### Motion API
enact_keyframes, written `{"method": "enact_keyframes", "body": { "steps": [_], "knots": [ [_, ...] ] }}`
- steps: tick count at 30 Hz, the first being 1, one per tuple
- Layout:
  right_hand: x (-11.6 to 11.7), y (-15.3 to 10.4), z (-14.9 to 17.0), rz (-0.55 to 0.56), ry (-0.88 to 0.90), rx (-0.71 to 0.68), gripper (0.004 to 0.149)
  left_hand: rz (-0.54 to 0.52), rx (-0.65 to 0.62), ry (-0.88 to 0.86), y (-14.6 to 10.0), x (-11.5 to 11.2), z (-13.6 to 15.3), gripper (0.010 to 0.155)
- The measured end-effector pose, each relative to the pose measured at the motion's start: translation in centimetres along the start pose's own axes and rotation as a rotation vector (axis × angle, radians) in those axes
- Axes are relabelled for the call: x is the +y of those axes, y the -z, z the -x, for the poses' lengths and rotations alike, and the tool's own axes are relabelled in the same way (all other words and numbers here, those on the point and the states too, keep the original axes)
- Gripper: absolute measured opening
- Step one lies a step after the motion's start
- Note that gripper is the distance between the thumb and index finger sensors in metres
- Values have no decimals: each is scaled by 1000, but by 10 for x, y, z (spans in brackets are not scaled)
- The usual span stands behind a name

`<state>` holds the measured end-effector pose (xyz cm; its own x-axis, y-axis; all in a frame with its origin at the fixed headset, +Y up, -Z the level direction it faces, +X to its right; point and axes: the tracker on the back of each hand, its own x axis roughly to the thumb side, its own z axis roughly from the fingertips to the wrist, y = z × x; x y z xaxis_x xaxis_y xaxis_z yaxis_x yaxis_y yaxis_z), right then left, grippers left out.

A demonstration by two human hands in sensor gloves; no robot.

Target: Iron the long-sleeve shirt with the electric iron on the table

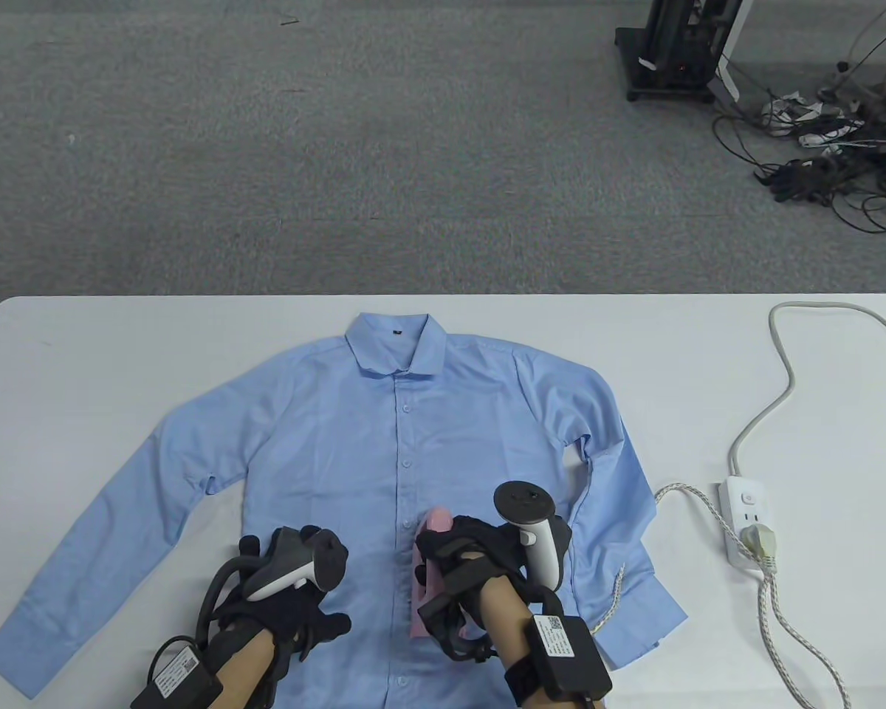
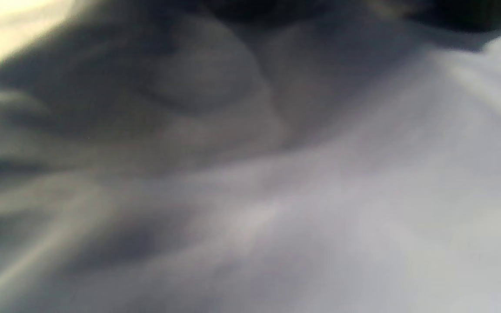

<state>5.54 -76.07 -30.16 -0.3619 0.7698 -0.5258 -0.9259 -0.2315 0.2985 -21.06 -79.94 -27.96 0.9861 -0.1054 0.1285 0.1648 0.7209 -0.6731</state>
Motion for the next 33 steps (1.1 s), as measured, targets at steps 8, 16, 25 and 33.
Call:
{"method": "enact_keyframes", "body": {
  "steps": [8,16,25,33],
  "knots": [
    [-58,-17,31,64,17,28,67,12,8,-14,2,-2,2,92],
    [-117,-29,53,140,-21,51,66,14,18,-18,0,-2,2,92],
    [-119,-23,50,194,-72,117,61,14,11,-28,0,-3,1,93],
    [-110,-41,41,131,12,33,62,10,13,-19,0,-2,1,92]
  ]
}}
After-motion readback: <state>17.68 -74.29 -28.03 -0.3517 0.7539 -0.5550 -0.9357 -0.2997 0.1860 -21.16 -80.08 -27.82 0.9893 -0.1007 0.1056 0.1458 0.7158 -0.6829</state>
